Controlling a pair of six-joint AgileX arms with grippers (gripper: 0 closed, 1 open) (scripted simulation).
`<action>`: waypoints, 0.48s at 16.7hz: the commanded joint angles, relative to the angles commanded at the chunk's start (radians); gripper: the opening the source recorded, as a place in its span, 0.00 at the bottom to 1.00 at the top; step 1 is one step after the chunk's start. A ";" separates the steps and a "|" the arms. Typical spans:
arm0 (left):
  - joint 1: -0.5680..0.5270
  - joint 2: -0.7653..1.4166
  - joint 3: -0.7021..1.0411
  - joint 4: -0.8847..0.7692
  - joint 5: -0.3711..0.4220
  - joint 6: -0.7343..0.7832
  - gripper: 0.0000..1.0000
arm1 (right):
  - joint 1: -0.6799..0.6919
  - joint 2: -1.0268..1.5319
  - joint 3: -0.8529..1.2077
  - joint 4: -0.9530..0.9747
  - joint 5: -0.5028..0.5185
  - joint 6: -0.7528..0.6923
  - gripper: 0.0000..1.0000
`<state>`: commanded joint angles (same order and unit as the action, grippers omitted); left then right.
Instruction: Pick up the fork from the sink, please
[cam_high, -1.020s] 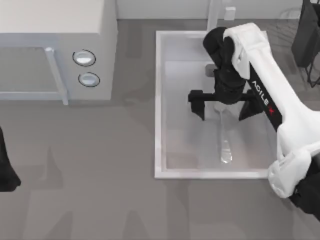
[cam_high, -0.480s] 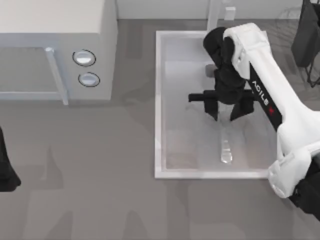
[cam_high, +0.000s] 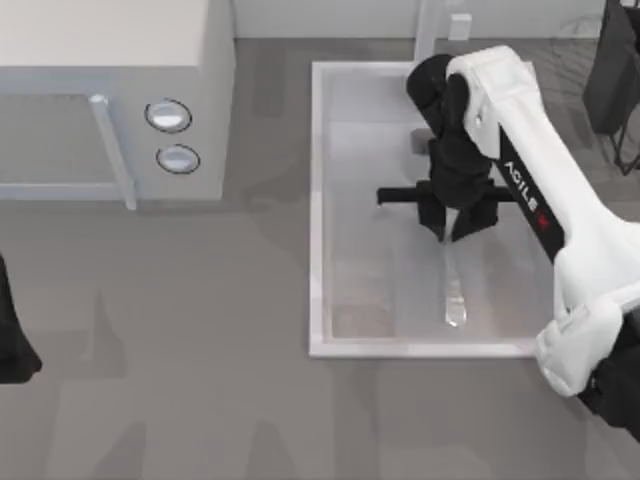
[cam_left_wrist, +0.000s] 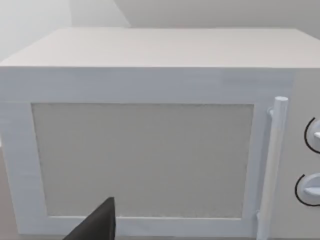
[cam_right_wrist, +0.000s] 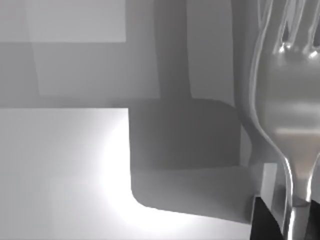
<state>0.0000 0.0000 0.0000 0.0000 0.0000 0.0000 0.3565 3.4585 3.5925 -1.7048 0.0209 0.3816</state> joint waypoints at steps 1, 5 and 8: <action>0.000 0.000 0.000 0.000 0.000 0.000 1.00 | 0.000 0.000 0.000 0.000 0.000 0.000 0.00; 0.000 0.000 0.000 0.000 0.000 0.000 1.00 | -0.004 -0.083 -0.032 0.001 0.016 -0.012 0.00; 0.000 0.000 0.000 0.000 0.000 0.000 1.00 | -0.005 -0.210 -0.165 0.016 0.014 -0.012 0.00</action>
<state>0.0000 0.0000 0.0000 0.0000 0.0000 0.0000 0.3515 3.2489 3.4278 -1.6884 0.0354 0.3693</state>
